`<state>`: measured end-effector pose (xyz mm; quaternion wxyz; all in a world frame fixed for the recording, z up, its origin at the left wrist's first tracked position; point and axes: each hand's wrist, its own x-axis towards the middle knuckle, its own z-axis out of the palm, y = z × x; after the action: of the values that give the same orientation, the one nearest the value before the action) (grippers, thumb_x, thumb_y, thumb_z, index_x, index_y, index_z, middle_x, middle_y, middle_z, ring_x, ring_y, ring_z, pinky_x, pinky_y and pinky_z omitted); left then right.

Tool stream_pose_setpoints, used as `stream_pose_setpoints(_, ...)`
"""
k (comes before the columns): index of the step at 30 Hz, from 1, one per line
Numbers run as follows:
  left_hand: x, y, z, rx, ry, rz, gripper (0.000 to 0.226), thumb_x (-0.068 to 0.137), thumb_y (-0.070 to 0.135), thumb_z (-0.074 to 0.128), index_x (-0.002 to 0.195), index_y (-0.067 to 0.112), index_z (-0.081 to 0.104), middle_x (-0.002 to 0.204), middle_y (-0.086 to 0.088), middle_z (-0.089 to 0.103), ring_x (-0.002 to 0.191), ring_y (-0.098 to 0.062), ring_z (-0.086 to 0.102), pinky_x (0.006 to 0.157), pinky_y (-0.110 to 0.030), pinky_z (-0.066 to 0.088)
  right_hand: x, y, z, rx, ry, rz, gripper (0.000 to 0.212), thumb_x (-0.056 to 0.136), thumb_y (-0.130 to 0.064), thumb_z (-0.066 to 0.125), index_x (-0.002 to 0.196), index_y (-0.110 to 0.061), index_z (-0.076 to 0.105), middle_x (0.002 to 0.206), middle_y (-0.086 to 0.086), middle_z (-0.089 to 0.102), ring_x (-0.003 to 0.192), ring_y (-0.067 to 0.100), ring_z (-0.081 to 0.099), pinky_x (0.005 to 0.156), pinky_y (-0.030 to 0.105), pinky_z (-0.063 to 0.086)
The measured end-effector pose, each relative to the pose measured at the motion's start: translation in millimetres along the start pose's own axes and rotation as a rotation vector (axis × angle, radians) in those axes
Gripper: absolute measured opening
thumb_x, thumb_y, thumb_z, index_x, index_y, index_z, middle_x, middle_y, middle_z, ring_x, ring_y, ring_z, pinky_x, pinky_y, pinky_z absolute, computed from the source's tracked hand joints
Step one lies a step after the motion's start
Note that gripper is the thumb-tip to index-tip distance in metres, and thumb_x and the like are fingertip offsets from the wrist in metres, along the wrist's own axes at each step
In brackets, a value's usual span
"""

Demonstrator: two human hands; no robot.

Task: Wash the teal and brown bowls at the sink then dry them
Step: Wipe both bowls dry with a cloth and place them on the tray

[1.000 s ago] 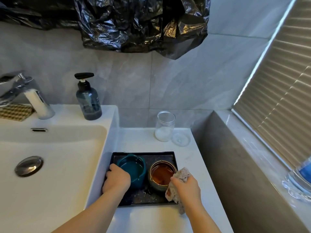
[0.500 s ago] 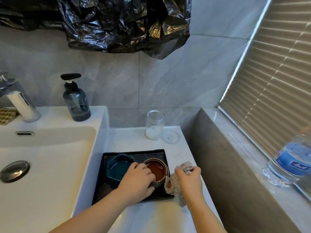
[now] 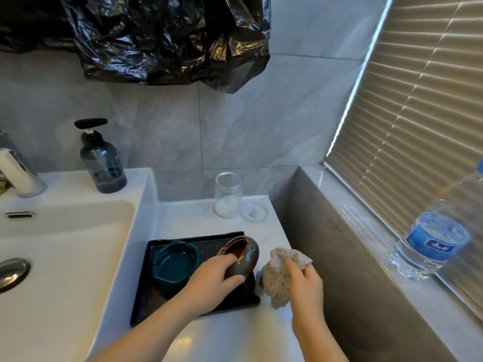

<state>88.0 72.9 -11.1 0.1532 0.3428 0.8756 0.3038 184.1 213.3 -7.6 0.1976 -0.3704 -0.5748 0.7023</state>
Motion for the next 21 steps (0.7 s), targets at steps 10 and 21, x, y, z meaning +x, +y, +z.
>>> stream_pose_setpoints(10,-21.2,33.2,-19.3,-0.987,0.101,-0.298,0.019,0.093,0.023,0.052,0.092,0.008,0.063,0.077,-0.011,0.068,0.07,-0.024,0.063,0.063,-0.034,0.049,-43.1,-19.6,39.2,-0.298,-0.199,-0.326,0.021,0.081,-0.052,0.053,0.092,-0.036,0.059,0.118,0.0,0.051,0.112,0.022,0.052,0.098,0.043,0.045)
stream_pose_setpoints(21,-58.3,50.1,-20.7,-0.885,0.026,-0.388,0.028,0.1,0.023,0.038,0.106,0.009,0.061,0.109,-0.019,0.068,0.099,-0.03,0.065,0.081,-0.037,0.053,-59.9,2.3,49.6,-0.417,-0.127,-0.522,0.021,0.074,-0.054,0.035,0.077,-0.063,0.054,0.11,-0.023,0.047,0.11,0.002,0.042,0.102,0.031,0.036)
